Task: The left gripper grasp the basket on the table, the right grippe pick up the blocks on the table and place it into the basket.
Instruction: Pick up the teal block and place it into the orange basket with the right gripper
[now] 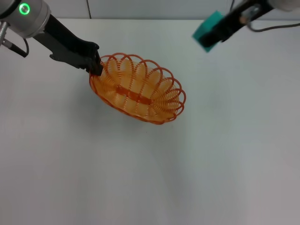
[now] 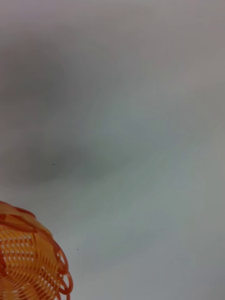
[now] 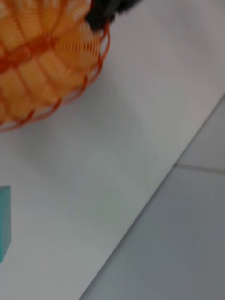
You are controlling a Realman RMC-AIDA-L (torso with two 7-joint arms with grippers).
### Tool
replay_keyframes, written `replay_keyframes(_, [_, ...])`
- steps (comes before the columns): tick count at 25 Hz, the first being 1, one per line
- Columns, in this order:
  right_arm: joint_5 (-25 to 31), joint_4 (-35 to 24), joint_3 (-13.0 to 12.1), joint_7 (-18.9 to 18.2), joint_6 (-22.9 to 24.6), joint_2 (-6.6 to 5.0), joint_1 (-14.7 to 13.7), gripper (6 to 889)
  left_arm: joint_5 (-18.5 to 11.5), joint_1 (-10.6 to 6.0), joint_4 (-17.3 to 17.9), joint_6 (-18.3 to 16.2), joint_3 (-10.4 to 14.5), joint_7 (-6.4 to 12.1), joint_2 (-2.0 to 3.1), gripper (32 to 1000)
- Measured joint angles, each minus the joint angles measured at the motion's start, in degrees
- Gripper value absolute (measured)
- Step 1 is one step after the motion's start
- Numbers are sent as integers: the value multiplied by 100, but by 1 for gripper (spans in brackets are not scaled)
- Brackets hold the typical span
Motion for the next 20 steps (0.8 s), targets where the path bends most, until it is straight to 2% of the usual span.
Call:
replay_keyframes(5, [343, 153, -452, -16, -129, 8, 208, 513, -7, -16, 0, -7, 10, 0, -3, 95])
replay_keyframes(10, [825, 696, -813, -153, -408, 4, 468, 513, -8, -28, 0, -8, 14, 0, -7, 95])
replay_keyframes(20, [1475, 2218, -927, -684, -856, 17, 1041, 512, -11, -95, -17, 1, 35, 0, -18, 95])
